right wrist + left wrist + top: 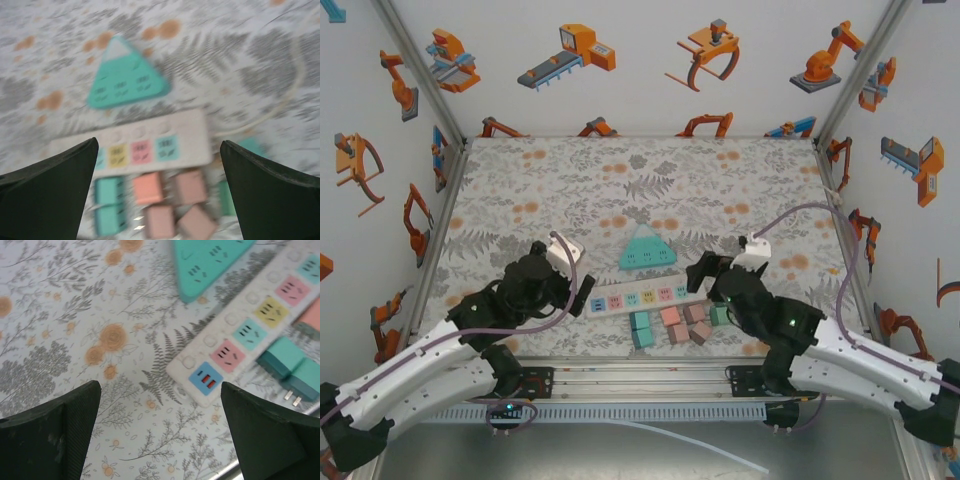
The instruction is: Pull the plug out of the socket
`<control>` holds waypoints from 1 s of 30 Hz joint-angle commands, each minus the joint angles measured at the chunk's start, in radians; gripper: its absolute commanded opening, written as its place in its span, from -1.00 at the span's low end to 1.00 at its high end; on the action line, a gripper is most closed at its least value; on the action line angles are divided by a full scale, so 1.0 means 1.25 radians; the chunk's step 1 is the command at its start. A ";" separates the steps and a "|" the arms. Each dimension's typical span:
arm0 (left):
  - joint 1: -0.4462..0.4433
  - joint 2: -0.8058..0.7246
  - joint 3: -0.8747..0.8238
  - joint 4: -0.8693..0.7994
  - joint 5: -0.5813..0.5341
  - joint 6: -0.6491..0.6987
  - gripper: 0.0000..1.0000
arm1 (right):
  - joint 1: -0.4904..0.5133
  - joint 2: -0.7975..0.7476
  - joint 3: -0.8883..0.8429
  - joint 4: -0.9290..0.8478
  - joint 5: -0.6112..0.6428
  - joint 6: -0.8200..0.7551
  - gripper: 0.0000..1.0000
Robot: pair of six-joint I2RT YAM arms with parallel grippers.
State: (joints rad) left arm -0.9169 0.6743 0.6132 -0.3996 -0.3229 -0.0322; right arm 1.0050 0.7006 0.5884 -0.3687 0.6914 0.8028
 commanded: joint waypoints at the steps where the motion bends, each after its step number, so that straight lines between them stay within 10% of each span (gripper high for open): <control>1: -0.002 -0.016 -0.036 0.093 -0.150 -0.030 0.94 | -0.124 0.038 0.026 0.038 0.019 -0.292 0.99; 13: 0.148 -0.003 -0.245 0.428 -0.410 0.085 0.94 | -0.636 0.370 -0.017 0.411 -0.218 -0.537 0.99; 23: 0.501 0.169 -0.349 0.710 -0.181 0.008 0.94 | -0.779 0.655 -0.046 0.769 -0.332 -0.585 0.99; 30: 0.585 0.465 -0.261 0.934 -0.030 0.018 0.94 | -0.826 0.680 -0.183 1.053 -0.496 -0.589 0.99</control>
State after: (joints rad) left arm -0.2092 1.1744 0.2214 0.5625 -0.4839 0.0036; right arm -0.0025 1.5253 0.4232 0.6857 0.1852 0.0853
